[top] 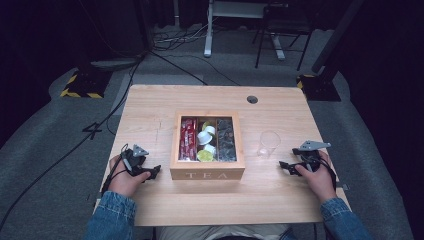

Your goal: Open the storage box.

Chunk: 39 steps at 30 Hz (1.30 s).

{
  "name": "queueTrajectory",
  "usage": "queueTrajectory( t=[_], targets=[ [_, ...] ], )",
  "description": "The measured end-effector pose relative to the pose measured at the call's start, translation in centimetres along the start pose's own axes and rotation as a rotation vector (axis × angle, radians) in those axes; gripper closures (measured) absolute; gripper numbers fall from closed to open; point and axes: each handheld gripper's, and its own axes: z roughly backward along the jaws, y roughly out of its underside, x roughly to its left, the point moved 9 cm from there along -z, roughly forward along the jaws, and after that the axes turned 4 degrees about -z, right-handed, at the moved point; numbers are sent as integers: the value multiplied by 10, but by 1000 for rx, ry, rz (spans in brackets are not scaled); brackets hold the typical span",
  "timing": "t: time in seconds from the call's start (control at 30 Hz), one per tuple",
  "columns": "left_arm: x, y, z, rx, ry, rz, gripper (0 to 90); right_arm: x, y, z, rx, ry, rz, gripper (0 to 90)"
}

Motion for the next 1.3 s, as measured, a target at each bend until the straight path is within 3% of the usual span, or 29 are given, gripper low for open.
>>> queueTrajectory(
  t=[0.07,0.13,0.33,0.47,0.63,0.67,0.7,0.8,1.0,1.2,1.27,1.3],
  targets=[
    [2,-2,3,-8,-9,9,185,0,0,0,-1,0,0,135],
    [1,-4,8,-23,11,25,234,0,0,0,-1,1,0,135],
    [1,-11,20,-31,16,21,254,0,0,0,0,1,0,135],
    [-2,-19,30,-54,42,34,272,0,0,0,0,1,0,135],
    [-6,-30,39,-119,51,48,294,0,0,0,0,1,0,135],
    [-8,-36,43,-158,62,54,296,0,0,0,0,1,0,135],
    [-8,-36,43,-158,62,54,295,0,0,0,0,1,0,135],
    [-15,-45,49,-223,87,73,296,0,0,0,0,2,-1,135],
    [-42,-58,56,-268,184,47,309,0,0,0,0,3,-2,136],
    [-64,-64,59,-264,214,-20,264,0,0,0,0,3,-2,136],
    [-74,-59,57,-227,235,-63,234,0,0,0,1,3,-2,136],
    [-74,-59,57,-227,235,-63,223,0,0,0,1,3,-2,136]
  ],
)
